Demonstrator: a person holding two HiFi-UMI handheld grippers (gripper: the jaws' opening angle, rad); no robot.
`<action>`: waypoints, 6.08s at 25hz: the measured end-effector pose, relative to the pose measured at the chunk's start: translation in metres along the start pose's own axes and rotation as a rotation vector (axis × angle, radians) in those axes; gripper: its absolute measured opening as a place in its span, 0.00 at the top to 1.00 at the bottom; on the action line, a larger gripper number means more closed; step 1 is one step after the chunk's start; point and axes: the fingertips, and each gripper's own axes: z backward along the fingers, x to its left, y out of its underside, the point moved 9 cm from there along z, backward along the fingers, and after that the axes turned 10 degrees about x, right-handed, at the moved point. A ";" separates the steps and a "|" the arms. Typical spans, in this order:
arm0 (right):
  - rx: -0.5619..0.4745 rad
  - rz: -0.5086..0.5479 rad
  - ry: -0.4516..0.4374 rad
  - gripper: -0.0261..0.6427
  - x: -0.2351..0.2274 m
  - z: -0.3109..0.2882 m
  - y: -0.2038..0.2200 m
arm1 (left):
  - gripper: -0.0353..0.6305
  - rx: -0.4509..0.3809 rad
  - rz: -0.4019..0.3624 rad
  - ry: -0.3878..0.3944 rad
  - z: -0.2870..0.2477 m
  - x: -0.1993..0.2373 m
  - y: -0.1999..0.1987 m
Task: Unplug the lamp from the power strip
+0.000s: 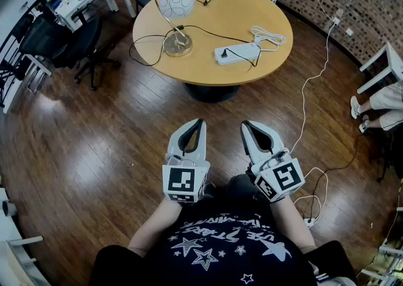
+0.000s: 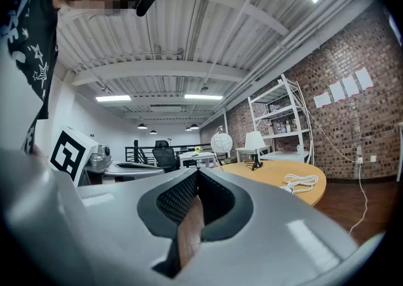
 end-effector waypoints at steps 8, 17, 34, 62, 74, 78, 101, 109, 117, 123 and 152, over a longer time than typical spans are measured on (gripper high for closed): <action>-0.004 -0.004 0.018 0.95 -0.009 -0.025 -0.003 | 0.94 0.016 0.015 -0.022 -0.005 0.022 0.003; 0.000 -0.026 -0.011 0.95 -0.053 -0.071 -0.003 | 0.94 0.042 0.015 -0.077 -0.049 0.037 -0.003; 0.062 -0.052 -0.080 0.95 -0.169 -0.149 0.001 | 0.94 0.065 -0.019 -0.123 -0.179 0.041 -0.030; 0.279 0.032 -0.228 0.95 -0.189 -0.250 0.085 | 0.94 0.172 0.014 -0.224 -0.289 0.061 0.026; 0.348 0.043 -0.011 0.95 -0.185 -0.285 0.101 | 0.94 0.284 0.004 -0.049 -0.347 0.098 0.055; 0.351 0.049 0.078 0.95 -0.188 -0.294 0.101 | 0.94 0.308 -0.018 0.013 -0.364 0.106 0.059; 0.428 0.181 0.086 0.72 -0.214 -0.326 0.095 | 0.94 0.476 -0.063 0.286 -0.422 0.115 0.069; 0.461 0.230 -0.035 0.64 -0.211 -0.337 0.098 | 0.94 0.543 -0.075 0.312 -0.434 0.122 0.071; 0.545 0.270 -0.108 0.73 -0.213 -0.348 0.098 | 0.94 0.538 -0.048 0.316 -0.434 0.124 0.070; 0.596 0.299 -0.176 0.76 -0.219 -0.355 0.092 | 0.94 0.555 -0.029 0.326 -0.435 0.126 0.069; 0.522 0.196 -0.208 0.80 -0.221 -0.352 0.096 | 0.94 0.568 0.014 0.322 -0.436 0.128 0.069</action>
